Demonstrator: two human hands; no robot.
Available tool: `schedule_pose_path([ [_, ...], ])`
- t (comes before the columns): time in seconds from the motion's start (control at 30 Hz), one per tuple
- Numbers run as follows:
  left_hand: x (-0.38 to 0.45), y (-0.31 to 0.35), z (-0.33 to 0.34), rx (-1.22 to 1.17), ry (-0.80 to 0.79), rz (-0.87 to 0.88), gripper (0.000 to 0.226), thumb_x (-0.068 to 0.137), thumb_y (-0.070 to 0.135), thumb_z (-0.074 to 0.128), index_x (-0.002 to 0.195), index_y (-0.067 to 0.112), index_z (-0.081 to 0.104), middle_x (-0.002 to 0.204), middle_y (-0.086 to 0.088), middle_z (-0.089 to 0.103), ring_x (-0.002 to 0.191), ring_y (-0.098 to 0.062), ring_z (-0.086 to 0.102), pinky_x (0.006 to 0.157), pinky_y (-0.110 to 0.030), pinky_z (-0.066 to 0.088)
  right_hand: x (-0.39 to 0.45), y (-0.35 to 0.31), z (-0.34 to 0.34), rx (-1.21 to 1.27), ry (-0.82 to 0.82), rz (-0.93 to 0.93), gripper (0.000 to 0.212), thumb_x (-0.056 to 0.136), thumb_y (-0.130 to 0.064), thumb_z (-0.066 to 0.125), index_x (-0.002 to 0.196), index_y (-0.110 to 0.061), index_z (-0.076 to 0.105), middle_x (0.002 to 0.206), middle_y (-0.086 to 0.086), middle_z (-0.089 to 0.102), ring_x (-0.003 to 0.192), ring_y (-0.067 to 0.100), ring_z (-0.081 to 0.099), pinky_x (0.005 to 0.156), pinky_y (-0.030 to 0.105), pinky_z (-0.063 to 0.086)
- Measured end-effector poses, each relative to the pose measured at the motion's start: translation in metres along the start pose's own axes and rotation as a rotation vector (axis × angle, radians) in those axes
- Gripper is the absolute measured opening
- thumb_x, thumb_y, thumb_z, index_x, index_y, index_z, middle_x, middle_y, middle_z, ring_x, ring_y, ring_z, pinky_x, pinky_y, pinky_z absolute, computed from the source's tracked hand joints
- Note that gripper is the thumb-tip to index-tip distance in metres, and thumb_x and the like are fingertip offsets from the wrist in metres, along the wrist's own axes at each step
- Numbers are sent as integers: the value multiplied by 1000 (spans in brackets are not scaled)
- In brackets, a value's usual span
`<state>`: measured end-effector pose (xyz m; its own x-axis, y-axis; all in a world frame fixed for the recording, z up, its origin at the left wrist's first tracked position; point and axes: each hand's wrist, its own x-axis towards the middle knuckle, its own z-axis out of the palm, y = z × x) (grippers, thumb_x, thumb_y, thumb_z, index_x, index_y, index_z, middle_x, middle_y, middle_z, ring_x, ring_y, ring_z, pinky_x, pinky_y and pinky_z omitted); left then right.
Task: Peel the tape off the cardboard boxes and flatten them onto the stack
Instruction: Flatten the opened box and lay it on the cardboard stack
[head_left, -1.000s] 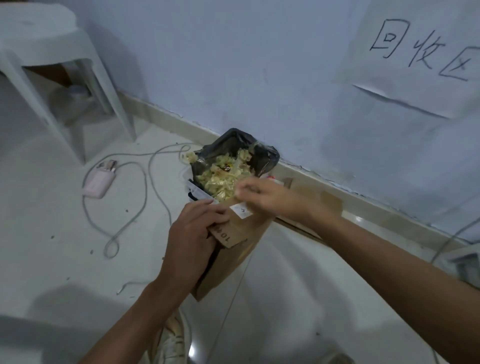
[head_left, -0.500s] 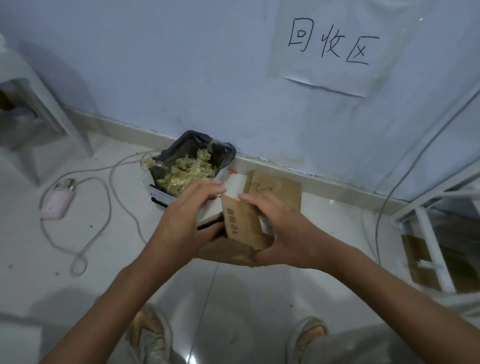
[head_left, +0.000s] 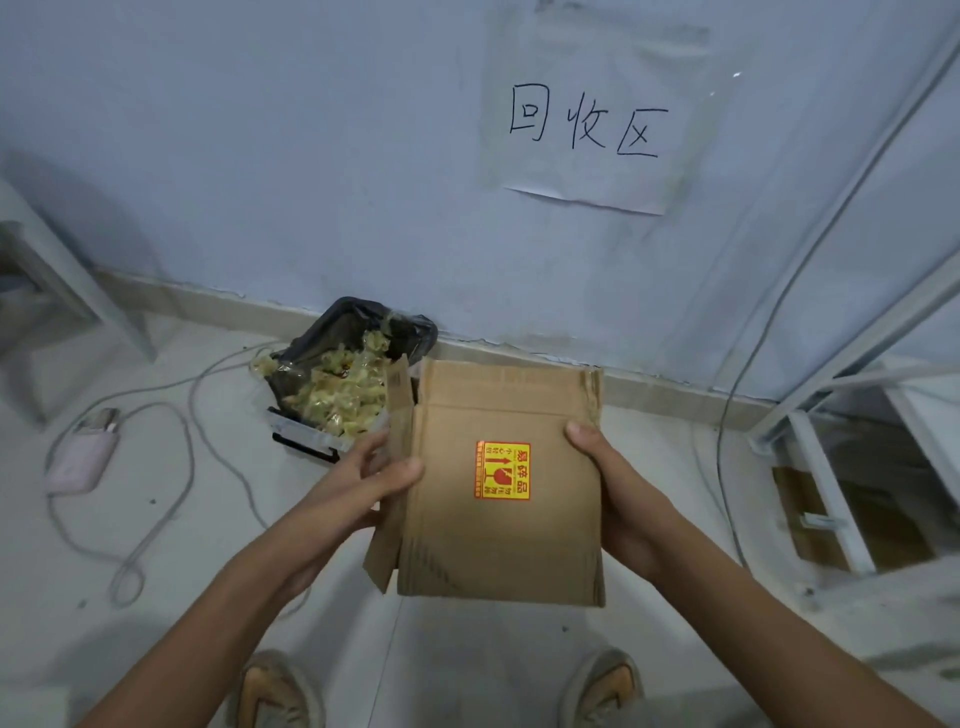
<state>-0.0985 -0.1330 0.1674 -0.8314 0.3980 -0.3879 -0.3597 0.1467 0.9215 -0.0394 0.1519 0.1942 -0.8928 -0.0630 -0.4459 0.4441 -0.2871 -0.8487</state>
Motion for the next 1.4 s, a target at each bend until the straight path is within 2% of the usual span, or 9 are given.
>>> schedule_pose_path([
  [0.1,-1,-3,8,10,14,-39,103,67,66,87,152,38,36,136,7,65,118,-13,67,106,-41,52,7,8,3,-74,17,-32,56,98,-52,57,144,-21,59,134,7,72,125,27,68,112,50,49],
  [0.33,-3,10,15,-275,-66,-135,38,99,42,57,125,18,71,118,-13,76,105,-29,75,86,-42,58,28,21,4,-326,309,-86,98,74,-75,71,148,-28,27,135,-7,57,114,11,63,85,28,51],
  [0.43,16,4,3,-327,16,-99,41,100,35,55,128,10,69,121,-19,73,108,-33,73,82,-41,62,38,15,-20,-221,268,-27,92,81,-79,69,150,-26,37,145,-2,60,127,21,63,106,48,51],
  [0.53,40,-4,-2,-317,41,-75,39,101,31,59,131,8,66,123,-19,73,111,-34,72,83,-41,64,43,15,-37,-107,240,-60,48,95,-45,73,136,-23,60,123,1,77,112,22,75,100,48,59],
  [0.73,103,-17,7,-17,88,-72,25,101,28,64,119,12,70,111,-11,78,101,-24,75,75,-33,60,73,36,-60,-272,436,-102,27,101,-29,69,127,-25,65,118,-4,74,104,15,72,71,24,58],
  [0.87,157,-27,23,212,81,-103,34,86,24,83,117,17,71,104,1,77,97,-18,73,69,-26,59,114,49,-84,-345,588,-83,21,99,-28,71,119,-25,65,117,0,73,100,17,70,80,36,62],
  [1.0,225,-45,42,432,179,-162,50,82,29,87,122,10,65,112,-8,72,99,-25,67,84,-40,59,157,69,-117,-492,729,-21,28,93,-42,73,113,-25,66,112,-1,72,100,19,68,95,49,59],
  [1.2,313,-65,70,767,304,-123,65,81,52,81,123,17,46,115,-10,65,105,-34,64,86,-44,55,219,68,-155,-897,927,77,53,93,-49,71,118,-17,37,96,0,59,85,26,61,70,35,44],
  [1.4,399,-98,84,949,344,-81,56,94,47,68,124,16,32,114,-20,68,100,-42,66,76,-44,48,308,101,-197,-1268,676,-71,50,101,-33,56,146,-21,40,132,13,45,114,31,55,74,38,50],
])
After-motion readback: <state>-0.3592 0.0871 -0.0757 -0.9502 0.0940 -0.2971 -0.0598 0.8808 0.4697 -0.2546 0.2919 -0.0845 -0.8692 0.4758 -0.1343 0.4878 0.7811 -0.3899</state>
